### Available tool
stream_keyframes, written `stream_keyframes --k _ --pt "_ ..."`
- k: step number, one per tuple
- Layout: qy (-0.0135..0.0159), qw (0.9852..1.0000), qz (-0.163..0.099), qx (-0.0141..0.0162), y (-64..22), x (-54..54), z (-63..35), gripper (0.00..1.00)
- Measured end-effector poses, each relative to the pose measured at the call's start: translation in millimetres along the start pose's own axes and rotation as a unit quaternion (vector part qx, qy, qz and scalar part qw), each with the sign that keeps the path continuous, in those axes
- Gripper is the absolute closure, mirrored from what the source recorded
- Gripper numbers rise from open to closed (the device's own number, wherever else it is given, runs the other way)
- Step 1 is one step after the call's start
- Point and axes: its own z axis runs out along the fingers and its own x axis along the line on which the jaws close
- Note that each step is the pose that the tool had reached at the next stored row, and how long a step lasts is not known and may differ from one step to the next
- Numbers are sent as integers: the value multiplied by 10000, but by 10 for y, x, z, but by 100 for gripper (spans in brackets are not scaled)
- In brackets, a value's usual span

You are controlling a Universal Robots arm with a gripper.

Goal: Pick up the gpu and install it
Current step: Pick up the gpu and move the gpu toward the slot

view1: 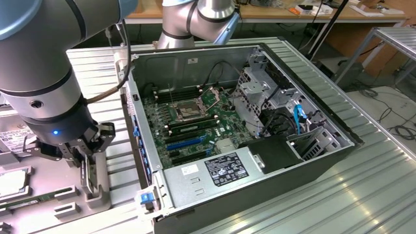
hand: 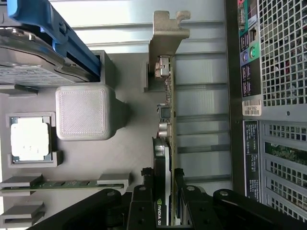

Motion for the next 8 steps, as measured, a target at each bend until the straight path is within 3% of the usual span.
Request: stream_keyframes --k 8 --pt "-1 10000 0 -2 5 -2 -98 73"
